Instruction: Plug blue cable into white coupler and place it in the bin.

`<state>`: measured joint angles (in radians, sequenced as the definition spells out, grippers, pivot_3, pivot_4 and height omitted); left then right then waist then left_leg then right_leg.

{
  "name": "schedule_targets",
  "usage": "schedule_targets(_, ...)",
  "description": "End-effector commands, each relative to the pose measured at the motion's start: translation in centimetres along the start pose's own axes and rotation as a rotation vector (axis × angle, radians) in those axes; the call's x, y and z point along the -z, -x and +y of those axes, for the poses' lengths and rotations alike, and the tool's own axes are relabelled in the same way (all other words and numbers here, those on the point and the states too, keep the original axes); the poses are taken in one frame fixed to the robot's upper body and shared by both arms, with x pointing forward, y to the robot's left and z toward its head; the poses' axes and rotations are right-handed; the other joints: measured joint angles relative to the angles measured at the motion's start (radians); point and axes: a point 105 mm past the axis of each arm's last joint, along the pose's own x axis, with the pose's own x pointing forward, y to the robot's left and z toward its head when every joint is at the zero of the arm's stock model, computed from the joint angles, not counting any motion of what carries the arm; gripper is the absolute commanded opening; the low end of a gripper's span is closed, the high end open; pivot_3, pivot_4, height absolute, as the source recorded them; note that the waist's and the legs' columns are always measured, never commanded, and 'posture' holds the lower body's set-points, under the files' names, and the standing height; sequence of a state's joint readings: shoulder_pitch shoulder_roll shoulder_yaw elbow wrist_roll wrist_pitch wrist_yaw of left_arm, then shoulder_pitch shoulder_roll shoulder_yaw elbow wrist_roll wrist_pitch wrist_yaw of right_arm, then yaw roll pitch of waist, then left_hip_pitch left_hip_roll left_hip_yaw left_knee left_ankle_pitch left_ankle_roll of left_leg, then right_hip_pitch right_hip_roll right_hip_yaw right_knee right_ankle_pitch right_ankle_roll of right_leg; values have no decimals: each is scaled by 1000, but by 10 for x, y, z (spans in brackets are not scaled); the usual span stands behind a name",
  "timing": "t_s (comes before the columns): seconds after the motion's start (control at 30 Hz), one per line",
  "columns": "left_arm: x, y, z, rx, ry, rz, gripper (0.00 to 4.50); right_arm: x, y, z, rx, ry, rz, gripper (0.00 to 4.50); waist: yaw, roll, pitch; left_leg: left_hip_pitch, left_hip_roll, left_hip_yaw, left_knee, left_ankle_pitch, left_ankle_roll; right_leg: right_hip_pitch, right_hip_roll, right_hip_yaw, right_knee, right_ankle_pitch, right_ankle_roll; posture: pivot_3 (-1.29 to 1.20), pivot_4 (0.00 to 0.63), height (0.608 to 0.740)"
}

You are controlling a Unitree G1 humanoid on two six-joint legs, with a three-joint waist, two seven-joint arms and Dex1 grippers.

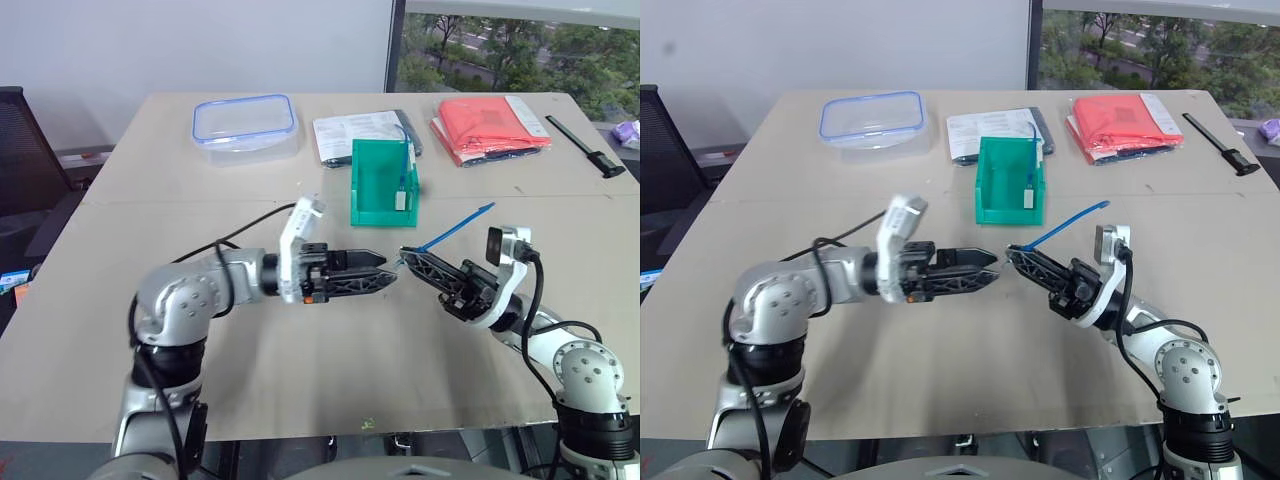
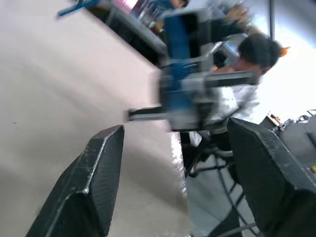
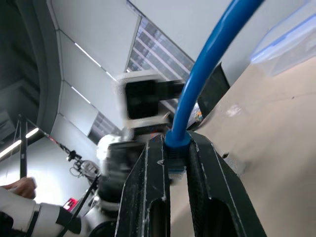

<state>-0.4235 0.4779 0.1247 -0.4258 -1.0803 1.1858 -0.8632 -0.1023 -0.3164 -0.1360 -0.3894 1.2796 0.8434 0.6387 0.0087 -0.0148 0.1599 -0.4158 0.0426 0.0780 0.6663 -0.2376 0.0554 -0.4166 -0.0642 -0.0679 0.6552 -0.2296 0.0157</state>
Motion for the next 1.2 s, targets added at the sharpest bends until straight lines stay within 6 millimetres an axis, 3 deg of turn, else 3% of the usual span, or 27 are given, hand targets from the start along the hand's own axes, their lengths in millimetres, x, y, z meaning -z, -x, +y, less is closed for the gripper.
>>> schedule_targets(0.03, -10, 12, -33, -37, -141, -76, 3137, -12, 6, -4, 47, 63, -38, 0, 1, 0, 0, 0, 1, 0, 0, 0, 0, 0, -2, 0, 0, 0, 0, 0, 150, 736)
schedule_targets(0.13, -8, 30, -25, -310, -168, -153, 3137, -18, 9, -13, 90, 77, -63, 0, 2, 0, 0, 1, 1, 0, 0, 0, 0, 0, -4, 0, 0, 0, 0, 0, 150, 736)
schedule_targets(0.23, -2, 44, -15, -597, -319, -177, 3137, -21, 9, -22, 114, 71, -78, 0, 4, 0, 0, 1, 0, 0, 1, 0, 0, 1, -4, -1, 0, -1, -3, 0, 150, 736)
schedule_targets(0.33, 5, 83, 4, -1033, -490, -203, 3137, -19, 5, -27, 114, 76, -39, 0, 6, 0, 0, 2, -2, 2, 1, 0, 0, 3, -6, 1, -3, -1, -4, 0, 150, 736)
schedule_targets(0.47, 28, 114, 15, -1336, -601, -156, 3137, -22, 0, -31, 105, 83, -23, 0, 5, 1, 0, 2, -2, 3, -1, 0, 0, 2, -7, 1, -5, -1, -4, 0, 150, 736)
schedule_targets(0.57, 54, 116, 31, -1411, -522, -164, 3137, -23, -3, -32, 99, 92, -8, 0, 11, 1, 0, 0, -2, 2, -3, 0, 0, 1, -8, 0, -8, -1, -4, 0, 150, 736)
schedule_targets(0.67, 66, 117, 46, -1465, -471, -181, 3137, -24, -5, -32, 97, 95, -3, 0, 11, 0, -1, -1, -2, 2, -5, -3, -3, 1, -8, -1, -11, -1, -5, 0, 150, 736)
schedule_targets(0.97, 87, 107, 83, -1514, -398, -149, 3137, -26, -5, -32, 113, 110, -16, 0, 5, 1, 0, -2, -1, 2, -8, -1, 1, -1, -6, -2, -11, 1, -1, 0, 150, 736)
schedule_targets(1.2, 83, 108, 93, -1558, -424, -187, 3137, -26, -4, -33, 126, 117, -24, 0, 6, 1, -1, -1, -1, 3, -8, -1, 1, 0, -6, -2, -11, 1, -1, 0, 150, 736)
